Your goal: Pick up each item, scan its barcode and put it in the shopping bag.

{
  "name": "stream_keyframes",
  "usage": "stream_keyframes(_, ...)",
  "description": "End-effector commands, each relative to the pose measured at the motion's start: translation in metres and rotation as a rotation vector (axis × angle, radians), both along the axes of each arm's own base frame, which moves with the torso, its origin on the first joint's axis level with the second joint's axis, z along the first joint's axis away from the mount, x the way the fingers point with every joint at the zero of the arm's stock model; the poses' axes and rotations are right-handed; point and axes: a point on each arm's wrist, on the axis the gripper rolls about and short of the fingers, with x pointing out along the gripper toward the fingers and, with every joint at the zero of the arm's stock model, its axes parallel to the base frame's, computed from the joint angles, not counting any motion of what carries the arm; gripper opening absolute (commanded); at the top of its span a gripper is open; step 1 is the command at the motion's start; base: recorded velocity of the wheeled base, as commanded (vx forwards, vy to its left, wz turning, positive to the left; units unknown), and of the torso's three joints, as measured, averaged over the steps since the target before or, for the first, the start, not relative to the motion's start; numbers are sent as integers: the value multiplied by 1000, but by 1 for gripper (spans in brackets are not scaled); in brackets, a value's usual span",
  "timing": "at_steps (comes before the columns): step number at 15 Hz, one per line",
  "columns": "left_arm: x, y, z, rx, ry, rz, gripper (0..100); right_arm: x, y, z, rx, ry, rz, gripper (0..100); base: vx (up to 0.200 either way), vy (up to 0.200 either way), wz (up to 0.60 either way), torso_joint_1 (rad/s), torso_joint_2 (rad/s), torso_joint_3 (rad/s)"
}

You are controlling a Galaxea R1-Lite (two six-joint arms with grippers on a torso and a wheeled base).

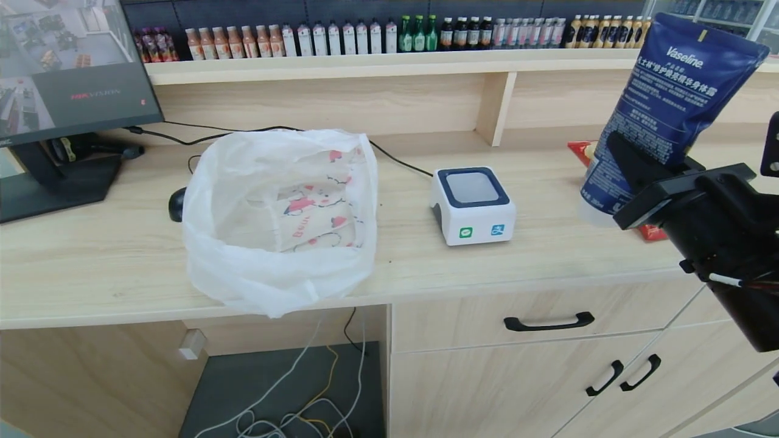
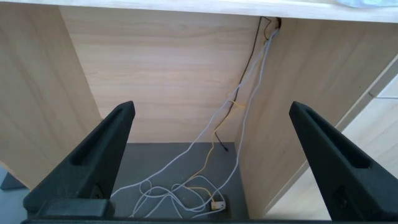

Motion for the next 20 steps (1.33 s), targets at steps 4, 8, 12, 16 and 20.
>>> stream_keyframes(4,0,0,0,3,-1,0,100,-6,-3,7,1,-32,-2,0,0,0,0,0,0,0)
stream_keyframes(8,0,0,0,3,-1,-1,100,-11,-5,8,-8,-41,-5,0,0,0,0,0,0,0)
stream_keyframes(12,0,0,0,3,-1,-1,100,-26,-12,14,-30,-74,-30,0,0,0,0,0,0,0)
stream_keyframes(16,0,0,0,3,-1,-1,100,-21,-9,9,-208,-115,0,0,0,0,0,0,0,0)
stream_keyframes(20,0,0,0,3,-1,0,100,4,5,33,-377,-171,-37,0,0,0,0,0,0,0)
